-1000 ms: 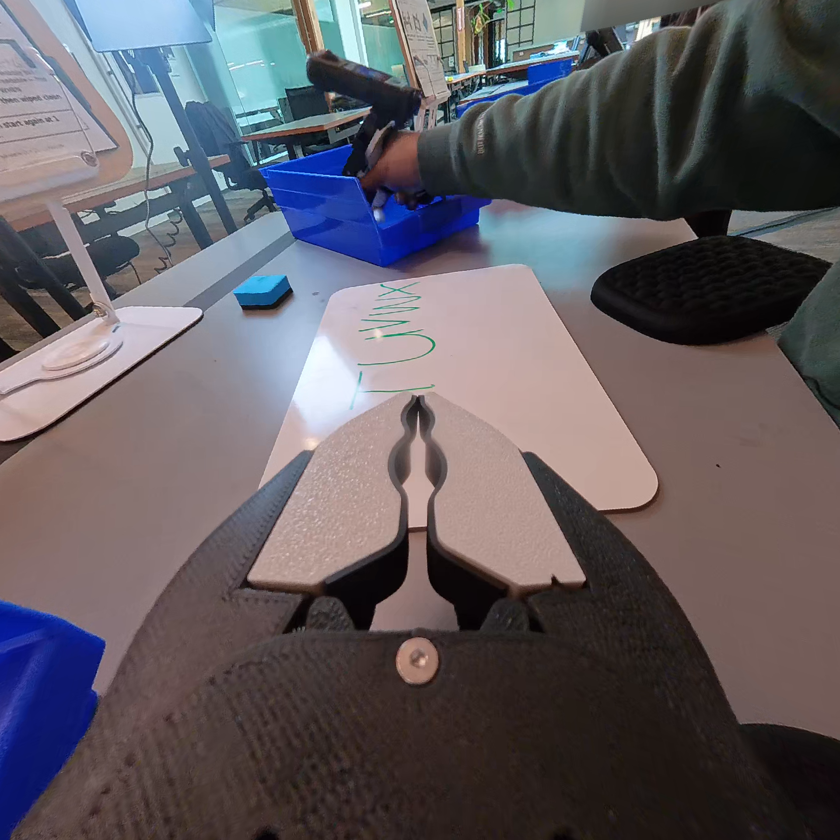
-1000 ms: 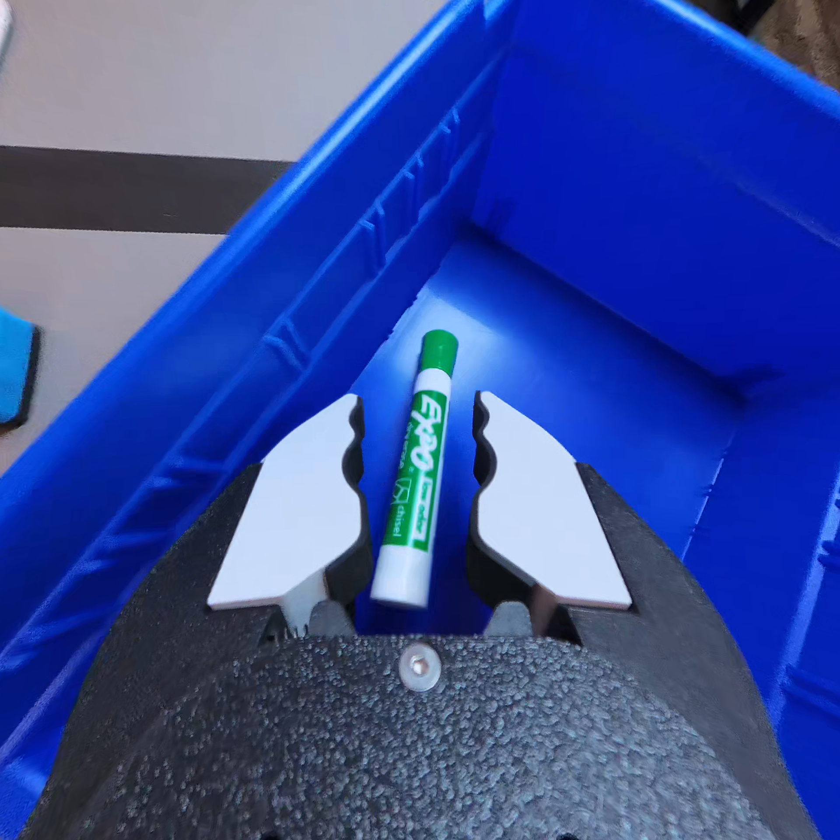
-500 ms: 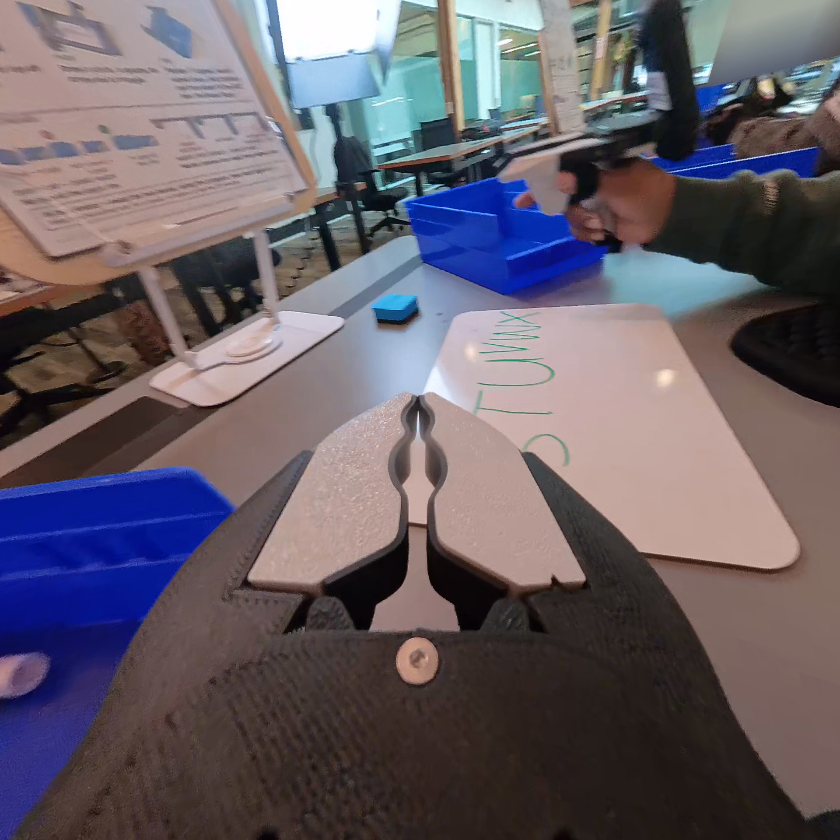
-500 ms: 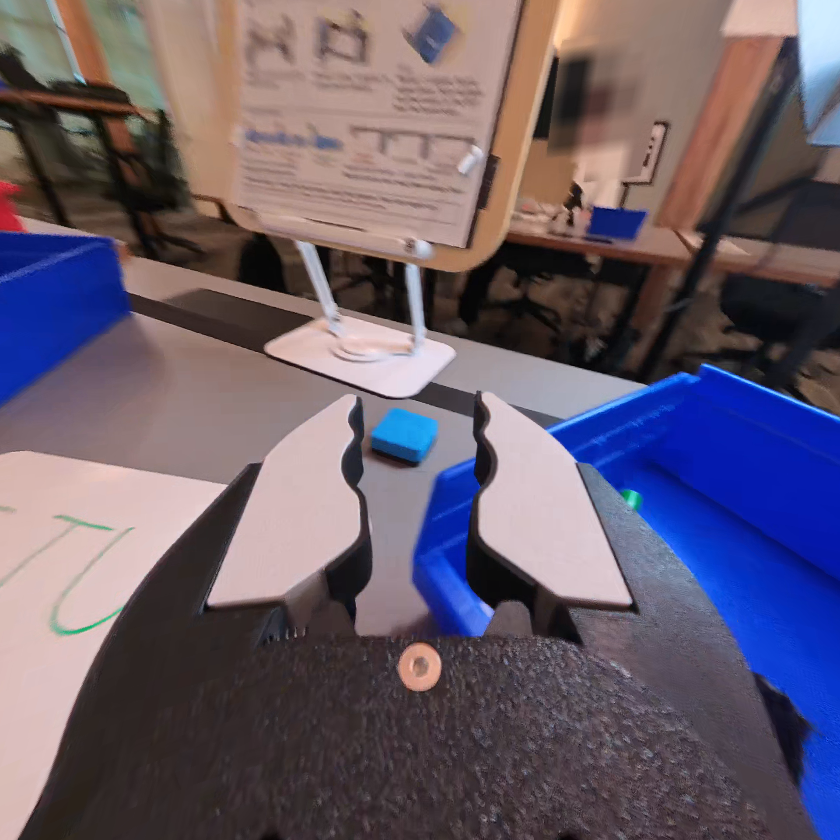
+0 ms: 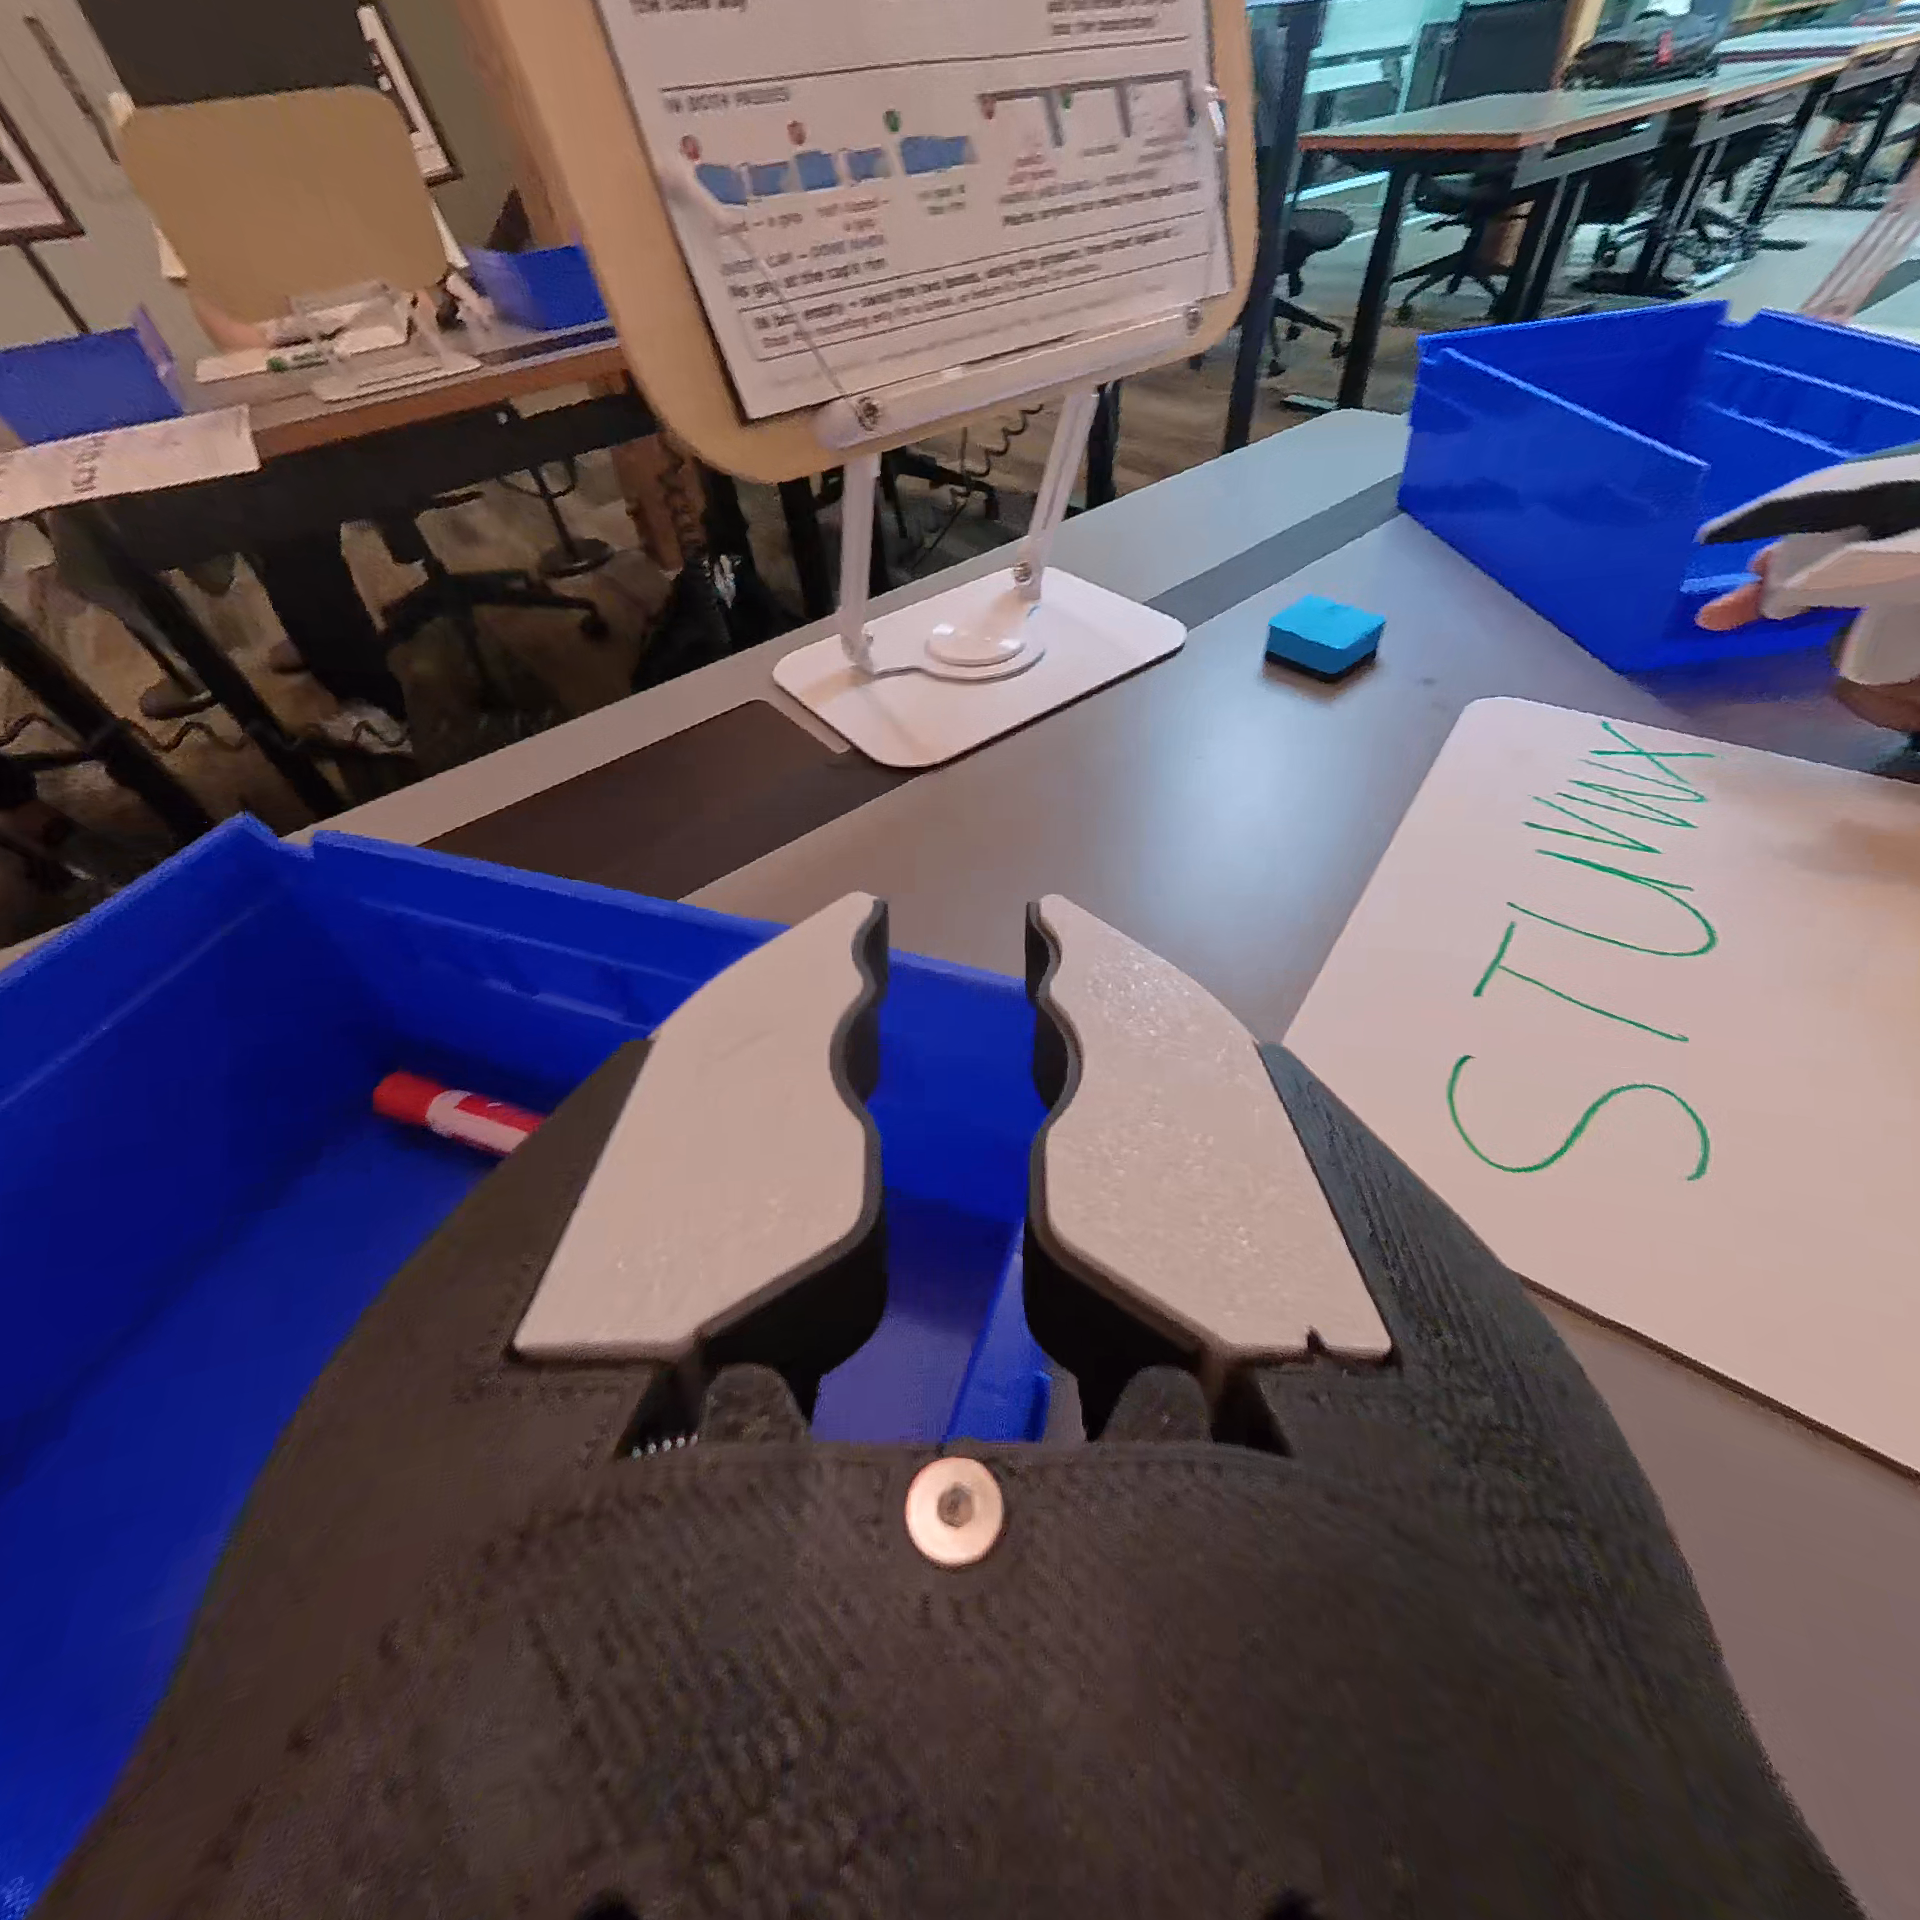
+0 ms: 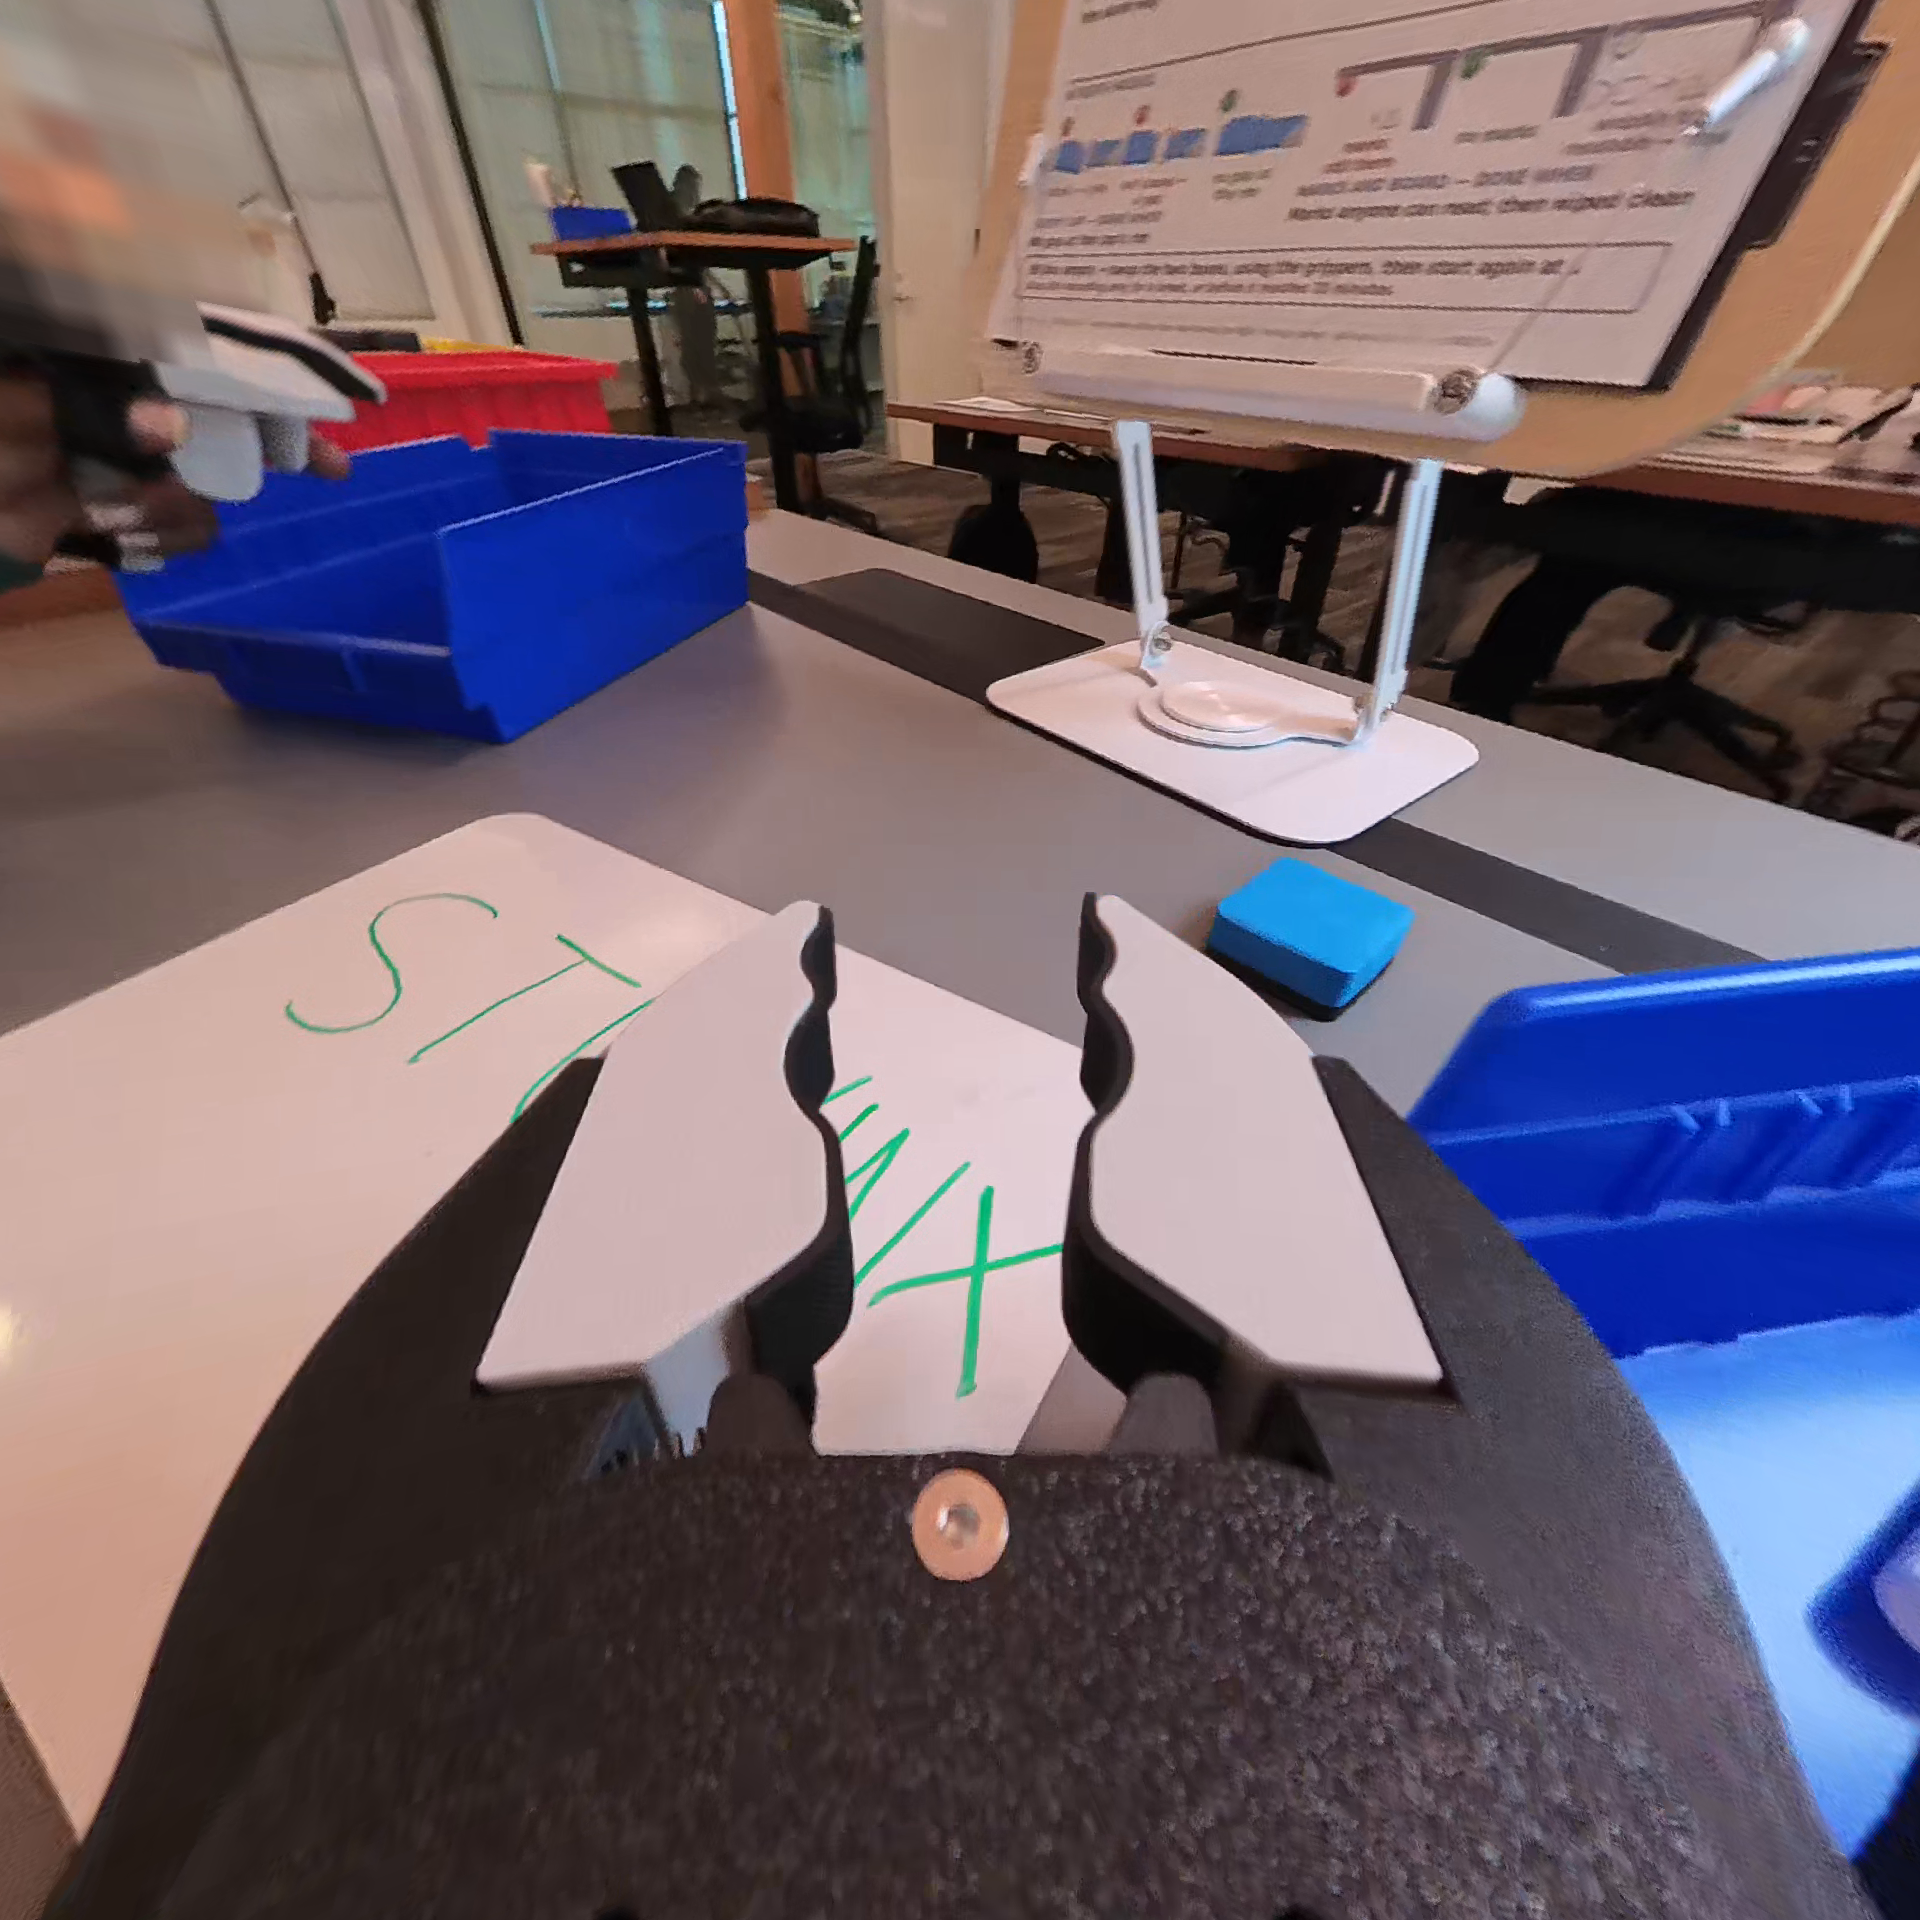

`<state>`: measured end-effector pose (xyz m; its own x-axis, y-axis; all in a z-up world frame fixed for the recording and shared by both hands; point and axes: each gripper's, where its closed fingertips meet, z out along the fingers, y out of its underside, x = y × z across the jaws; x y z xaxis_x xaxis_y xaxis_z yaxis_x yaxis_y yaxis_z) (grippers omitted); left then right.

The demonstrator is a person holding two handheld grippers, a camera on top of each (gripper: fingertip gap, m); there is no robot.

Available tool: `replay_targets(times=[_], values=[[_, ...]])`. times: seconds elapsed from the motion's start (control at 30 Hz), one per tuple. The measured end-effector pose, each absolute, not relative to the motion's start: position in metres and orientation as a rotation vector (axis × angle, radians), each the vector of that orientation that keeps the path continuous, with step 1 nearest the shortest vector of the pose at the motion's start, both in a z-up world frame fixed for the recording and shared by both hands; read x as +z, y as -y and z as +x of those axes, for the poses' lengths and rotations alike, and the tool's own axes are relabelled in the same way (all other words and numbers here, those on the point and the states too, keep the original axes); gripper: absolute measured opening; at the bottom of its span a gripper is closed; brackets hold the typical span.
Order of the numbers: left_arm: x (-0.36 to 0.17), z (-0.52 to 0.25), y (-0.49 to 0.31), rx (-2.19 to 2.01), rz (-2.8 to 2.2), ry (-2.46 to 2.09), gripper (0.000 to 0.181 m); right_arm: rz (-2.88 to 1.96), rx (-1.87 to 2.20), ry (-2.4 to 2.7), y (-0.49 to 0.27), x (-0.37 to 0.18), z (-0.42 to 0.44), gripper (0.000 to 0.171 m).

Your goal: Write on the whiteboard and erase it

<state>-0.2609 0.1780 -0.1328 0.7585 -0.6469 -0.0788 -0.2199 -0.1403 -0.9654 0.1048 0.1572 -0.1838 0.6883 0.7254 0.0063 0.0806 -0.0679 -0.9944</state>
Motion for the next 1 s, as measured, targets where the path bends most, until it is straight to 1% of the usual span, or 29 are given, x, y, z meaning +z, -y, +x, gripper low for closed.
replay_targets(times=[0.1,0.27,0.43,0.57,0.73,1.0], values=[[-0.134,-0.27,-0.196,-0.4,-1.774,-0.659,0.03,-1.534,0.602,0.736,-0.149,-0.182,0.102,0.041],[-0.143,-0.3,-0.238,-0.175,-1.919,-0.633,0.033,-1.529,0.606,0.754,-0.144,-0.183,0.102,0.038],[-0.174,-0.331,-0.268,-0.069,-2.127,-0.583,0.032,-1.534,0.565,0.796,-0.138,-0.187,0.095,0.035],[-0.199,-0.345,-0.273,-0.071,-2.231,-0.553,0.032,-1.532,0.529,0.823,-0.135,-0.189,0.091,0.034],[-0.217,-0.353,-0.263,-0.078,-2.261,-0.539,0.029,-1.531,0.537,0.821,-0.134,-0.189,0.091,0.033],[-0.207,-0.374,-0.266,-0.106,-2.316,-0.476,0.031,-1.528,0.545,0.816,-0.132,-0.188,0.089,0.031]])
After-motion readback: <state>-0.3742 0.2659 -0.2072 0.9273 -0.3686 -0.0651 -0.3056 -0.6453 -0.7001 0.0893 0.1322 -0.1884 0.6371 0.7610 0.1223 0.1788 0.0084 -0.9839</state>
